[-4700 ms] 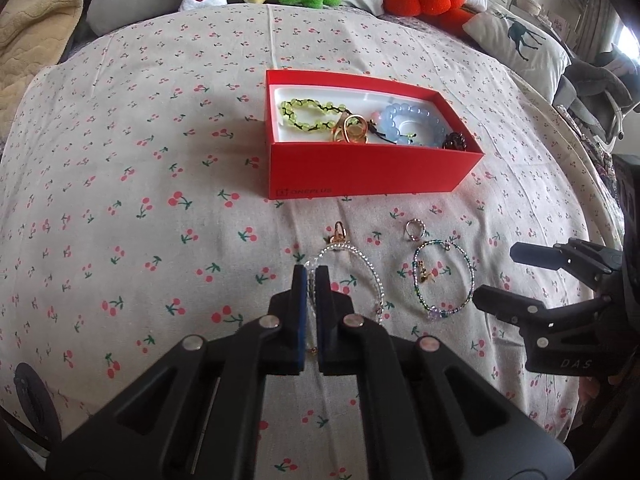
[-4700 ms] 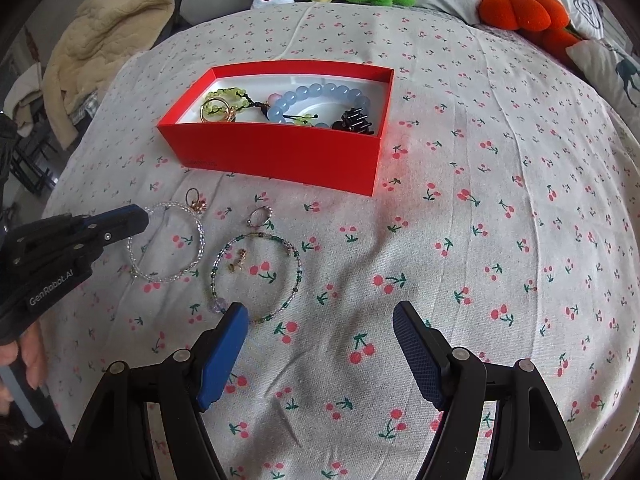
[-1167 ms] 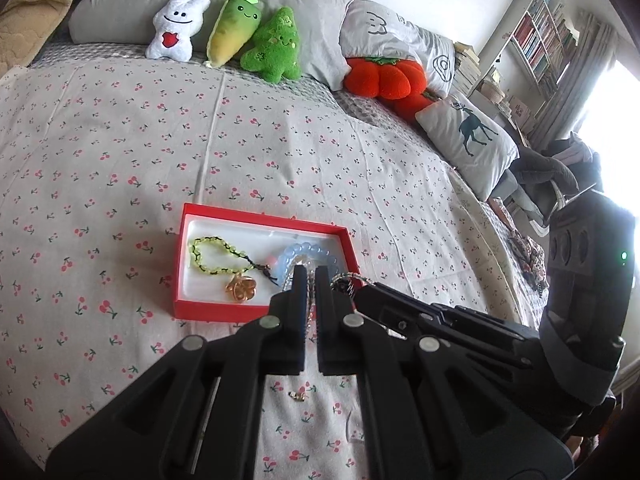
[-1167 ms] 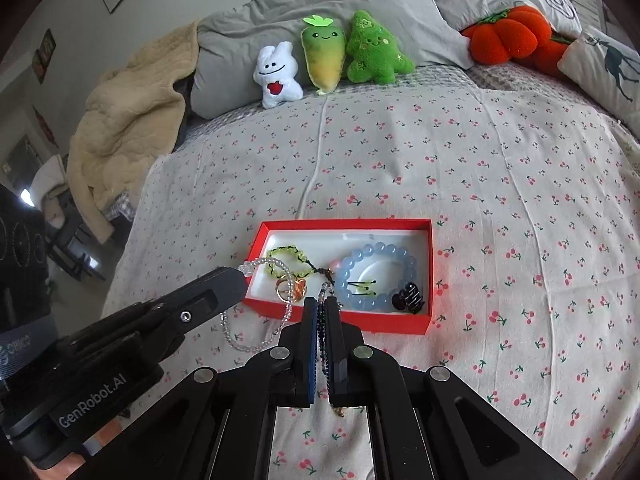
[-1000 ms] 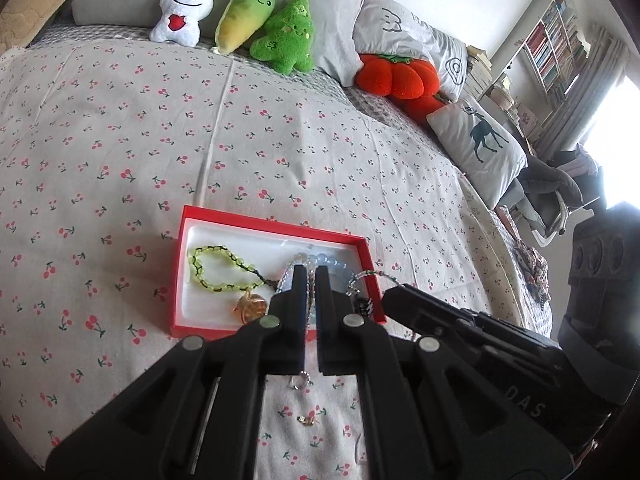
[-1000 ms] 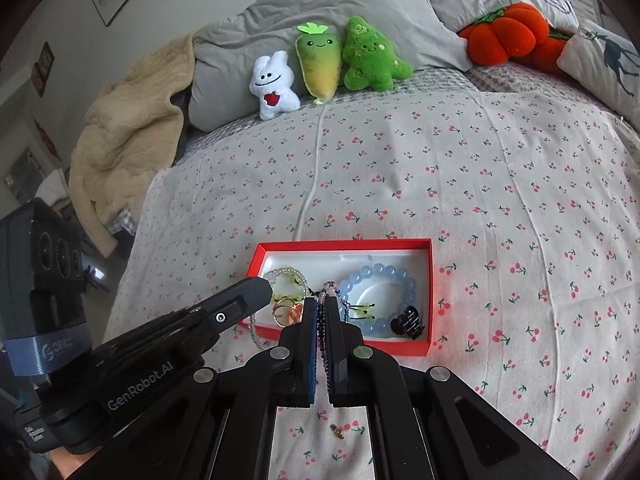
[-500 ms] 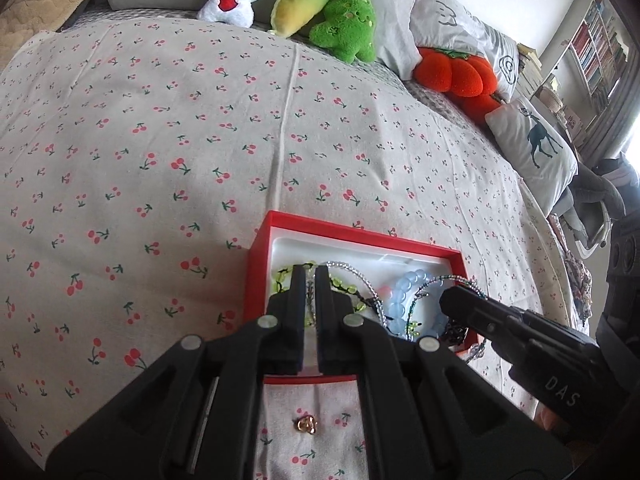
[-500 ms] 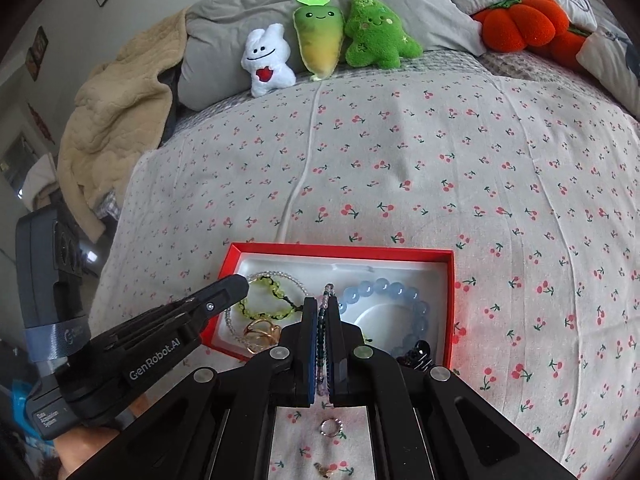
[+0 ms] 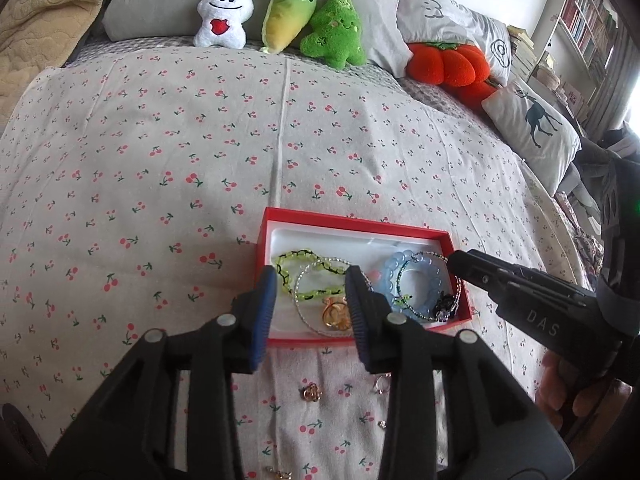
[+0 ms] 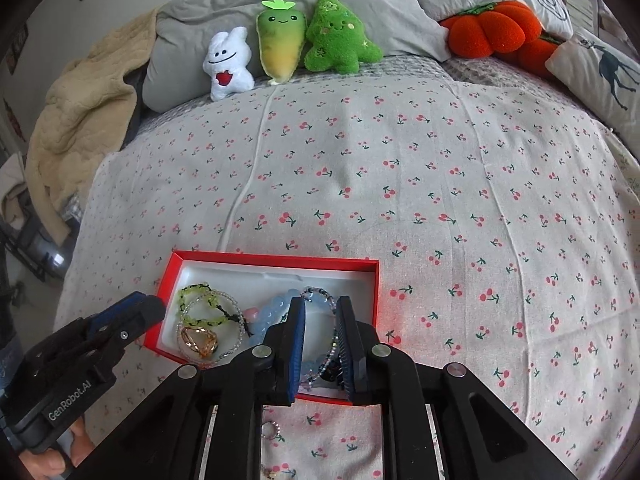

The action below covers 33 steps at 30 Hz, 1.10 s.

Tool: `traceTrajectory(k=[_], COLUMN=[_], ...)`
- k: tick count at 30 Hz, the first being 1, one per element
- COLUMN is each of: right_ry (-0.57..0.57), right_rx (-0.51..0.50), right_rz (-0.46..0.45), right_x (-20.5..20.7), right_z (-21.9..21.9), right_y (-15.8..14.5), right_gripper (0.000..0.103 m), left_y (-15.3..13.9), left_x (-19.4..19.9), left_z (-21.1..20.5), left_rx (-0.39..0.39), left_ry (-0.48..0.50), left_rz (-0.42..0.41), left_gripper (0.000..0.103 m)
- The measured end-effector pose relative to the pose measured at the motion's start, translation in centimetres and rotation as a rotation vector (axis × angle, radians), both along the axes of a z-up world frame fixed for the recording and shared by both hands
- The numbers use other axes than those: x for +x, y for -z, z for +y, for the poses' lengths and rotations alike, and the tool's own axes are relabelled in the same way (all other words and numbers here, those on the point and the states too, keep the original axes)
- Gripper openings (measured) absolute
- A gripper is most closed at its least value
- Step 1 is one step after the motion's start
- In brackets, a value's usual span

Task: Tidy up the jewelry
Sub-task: 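Withdraw both tools from the box over the remaining small jewelry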

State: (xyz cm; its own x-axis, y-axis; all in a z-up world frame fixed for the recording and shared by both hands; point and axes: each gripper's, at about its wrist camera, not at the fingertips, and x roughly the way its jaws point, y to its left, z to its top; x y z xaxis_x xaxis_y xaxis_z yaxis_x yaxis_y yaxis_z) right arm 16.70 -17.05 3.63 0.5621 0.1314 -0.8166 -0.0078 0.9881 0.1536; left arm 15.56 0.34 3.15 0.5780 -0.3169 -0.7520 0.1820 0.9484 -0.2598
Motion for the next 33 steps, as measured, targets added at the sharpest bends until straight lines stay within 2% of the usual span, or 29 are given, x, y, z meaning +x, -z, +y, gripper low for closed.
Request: traceTrajectory(k=[1, 2, 3, 8, 15, 17, 18, 21, 24, 33], right_ry=[-0.001, -0.001, -0.002, -0.047, -0.08, -0.089, -0.092, -0.098, -0.116, -0.204], right_rx=[-0.004, -0.01, -0.021, -0.045, -0.093, -0.107, -0.113, -0.122, -0.133, -0.205], right_rz=[-0.007, -0.021, -0.043, -0.046, -0.037, -0.037, -0.041, -0.044, -0.035, 0.02], right_x=[-0.3, -0.7, -1.1, -2.6, -5.6, -6.4, -6.9, -8.2, -9.4, -11.9], right_z=[0.1, 0.2, 0.4, 1.2, 1.9, 2.0, 2.1, 2.2, 2.5, 4.3], right_y=[-0.3, -0.6, -1.1, -1.7, -1.2, -1.0, -0.9, -0.5, 0.1, 3.0], right_gripper=[0.037, 0.06, 0.069, 0.069, 0.084, 0.085, 0.086, 0.091, 0.091, 0.091], left_y=[-0.2, -0.3, -0.4, -0.1, 1.3, 1.7, 1.8, 2.2, 2.7, 4.9], left_x=[-0.4, -0.8, -1.2, -3.0, -5.3, -6.1, -6.5, -7.7, -8.7, -10.7], left_z=[-0.1, 0.0, 0.0, 0.7, 1.8, 2.2, 2.3, 2.6, 2.8, 4.1], left_rx=[0.011, 0.02, 0.03, 0.079, 0.185, 0.207, 0.22, 0.261, 0.289, 0.311], left_ry=[0.001, 0.002, 0.001, -0.007, -0.022, -0.017, -0.014, 0.002, 0.019, 0.041], left_rz=[-0.001, -0.002, -0.001, 0.029, 0.093, 0.093, 0.091, 0.084, 0.091, 0.145], left_gripper=[0.05, 0.056, 0.059, 0.078, 0.089, 0.099, 0.101, 0.102, 0.102, 0.102])
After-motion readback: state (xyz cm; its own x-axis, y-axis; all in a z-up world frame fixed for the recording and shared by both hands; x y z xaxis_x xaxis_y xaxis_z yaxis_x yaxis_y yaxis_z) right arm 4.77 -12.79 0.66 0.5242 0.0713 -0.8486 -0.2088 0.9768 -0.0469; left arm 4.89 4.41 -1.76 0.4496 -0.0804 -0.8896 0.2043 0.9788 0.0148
